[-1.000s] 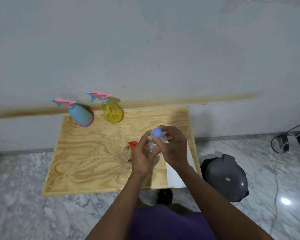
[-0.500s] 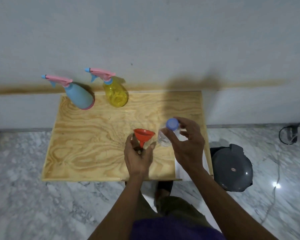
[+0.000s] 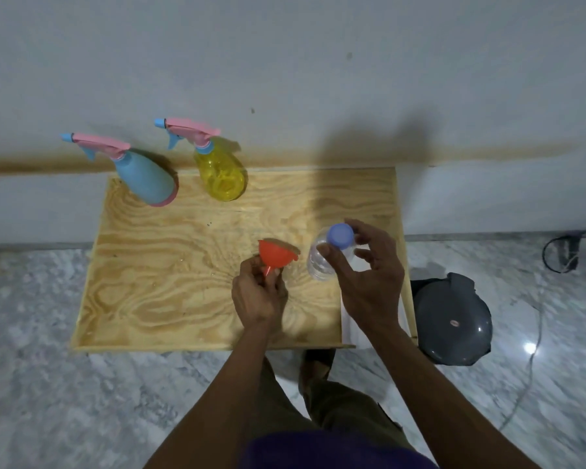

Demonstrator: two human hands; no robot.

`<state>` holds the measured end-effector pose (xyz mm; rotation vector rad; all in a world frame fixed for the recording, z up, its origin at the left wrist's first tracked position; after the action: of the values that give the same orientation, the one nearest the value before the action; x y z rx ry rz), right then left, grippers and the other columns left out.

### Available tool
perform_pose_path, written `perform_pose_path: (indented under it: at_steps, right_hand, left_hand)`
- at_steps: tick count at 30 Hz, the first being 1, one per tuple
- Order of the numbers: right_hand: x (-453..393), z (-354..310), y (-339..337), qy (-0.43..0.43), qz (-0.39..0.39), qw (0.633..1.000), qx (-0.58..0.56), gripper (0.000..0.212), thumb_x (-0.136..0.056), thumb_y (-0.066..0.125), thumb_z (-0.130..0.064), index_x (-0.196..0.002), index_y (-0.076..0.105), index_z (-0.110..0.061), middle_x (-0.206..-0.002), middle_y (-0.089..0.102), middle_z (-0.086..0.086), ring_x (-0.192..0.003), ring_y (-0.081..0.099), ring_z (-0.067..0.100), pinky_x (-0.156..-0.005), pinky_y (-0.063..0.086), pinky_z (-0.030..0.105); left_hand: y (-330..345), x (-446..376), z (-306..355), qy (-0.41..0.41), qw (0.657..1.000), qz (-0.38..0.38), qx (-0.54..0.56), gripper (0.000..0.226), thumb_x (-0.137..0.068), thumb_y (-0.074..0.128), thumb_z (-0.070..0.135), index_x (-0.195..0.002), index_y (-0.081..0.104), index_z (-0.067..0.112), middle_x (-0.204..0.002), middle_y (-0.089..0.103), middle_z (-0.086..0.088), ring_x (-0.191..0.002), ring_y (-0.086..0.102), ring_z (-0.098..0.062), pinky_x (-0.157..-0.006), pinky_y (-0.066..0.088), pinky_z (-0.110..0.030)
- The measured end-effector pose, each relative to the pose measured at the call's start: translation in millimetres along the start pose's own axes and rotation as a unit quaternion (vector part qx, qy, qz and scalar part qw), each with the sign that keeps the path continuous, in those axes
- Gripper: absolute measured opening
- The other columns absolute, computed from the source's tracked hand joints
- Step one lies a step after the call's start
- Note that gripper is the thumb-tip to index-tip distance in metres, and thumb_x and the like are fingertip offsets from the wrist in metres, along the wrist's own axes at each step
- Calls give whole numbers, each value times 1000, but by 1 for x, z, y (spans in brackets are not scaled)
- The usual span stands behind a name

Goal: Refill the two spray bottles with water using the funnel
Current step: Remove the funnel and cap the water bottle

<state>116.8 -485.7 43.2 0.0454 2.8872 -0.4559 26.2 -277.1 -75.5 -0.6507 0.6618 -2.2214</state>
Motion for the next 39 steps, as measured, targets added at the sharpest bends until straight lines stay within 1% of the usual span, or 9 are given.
perform_pose_path:
  at_steps: [3, 6, 9, 13, 20, 24, 26, 30, 39]
  right_hand:
    - [-2, -1, 0, -2, 1, 1000, 7, 41, -79, 82, -34, -114, 65, -23, -112, 60, -23, -105, 61, 19, -82, 53, 49]
    - [-2, -2, 0, 7, -3, 1000, 4, 40, -78, 81, -35, -113, 65, -23, -111, 64, -15, -107, 61, 18, -84, 53, 48]
    - [-2, -1, 0, 34, -7, 999, -8, 35, -79, 77, -38, -112, 64, -35, -113, 63, -22, -109, 60, 15, -88, 53, 45]
    - [-17, -1, -6, 66, 16, 997, -31, 31, -80, 67, -48, -110, 63, -40, -111, 64, -26, -110, 59, 10, -90, 51, 41]
    - [-85, -6, -21, 58, 82, 994, -35, 34, -79, 78, -39, -111, 67, -36, -106, 62, -31, -107, 62, 12, -84, 54, 35]
    - [-127, -4, -18, 39, 92, 995, -17, 37, -80, 80, -32, -112, 63, -41, -103, 58, -39, -106, 63, 15, -88, 54, 38]
    - [-146, 0, -13, 32, 92, 995, -9, 38, -81, 80, -30, -114, 64, -38, -104, 58, -36, -105, 64, 17, -88, 55, 39]
    - [-172, 14, -1, 33, 91, 995, -1, 37, -82, 79, -29, -118, 67, -29, -106, 61, -24, -105, 63, 17, -87, 55, 35]
    - [-186, 36, 16, 49, 87, 995, 8, 35, -82, 79, -33, -114, 66, -38, -110, 66, -19, -107, 63, 13, -89, 54, 43]
  left_hand:
    - [-16, 2, 19, 56, 998, -2, -2, 31, -88, 63, 35, -106, 71, 12, -94, 73, -10, -86, 69, -28, -73, 55, -38]
    - [-29, -4, 29, 54, 998, 2, -26, 25, -92, 67, 23, -112, 72, 8, -106, 70, -14, -97, 66, -30, -80, 50, -32]
    - [-39, -7, 39, 46, 999, 9, -9, 24, -89, 73, 22, -110, 71, 10, -100, 72, -8, -91, 67, -23, -78, 43, -26]
    - [-45, -12, 58, 31, 998, 26, 49, 19, -84, 79, 22, -98, 76, 11, -92, 75, -5, -86, 69, -21, -78, 48, -28]
    - [-20, -45, 124, 93, 995, 21, 27, 27, -89, 73, 17, -115, 74, 8, -111, 74, -11, -106, 66, -26, -81, 34, -13]
    - [5, -67, 149, 101, 995, 16, 1, 27, -90, 71, 20, -117, 70, 16, -105, 76, -9, -100, 69, -32, -84, 53, -38]
    - [19, -79, 157, 108, 994, 13, -20, 22, -90, 70, 22, -112, 71, 19, -101, 76, -10, -96, 69, -35, -80, 54, -44]
    - [45, -100, 169, 125, 990, -4, -64, 20, -91, 69, 27, -111, 71, 22, -97, 77, -11, -93, 68, -37, -73, 52, -40]
    - [83, -123, 171, 150, 977, -40, -149, 25, -95, 64, 28, -118, 69, 21, -101, 76, -15, -95, 68, -40, -77, 51, -39]
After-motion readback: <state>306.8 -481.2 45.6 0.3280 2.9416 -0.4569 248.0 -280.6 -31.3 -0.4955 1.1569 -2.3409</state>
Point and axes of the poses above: each hand's wrist, its own x-axis away from the middle knuckle, its own y-axis out of the palm, z = x × y, the point moved 8 cm from there along -x, towards the middle knuckle
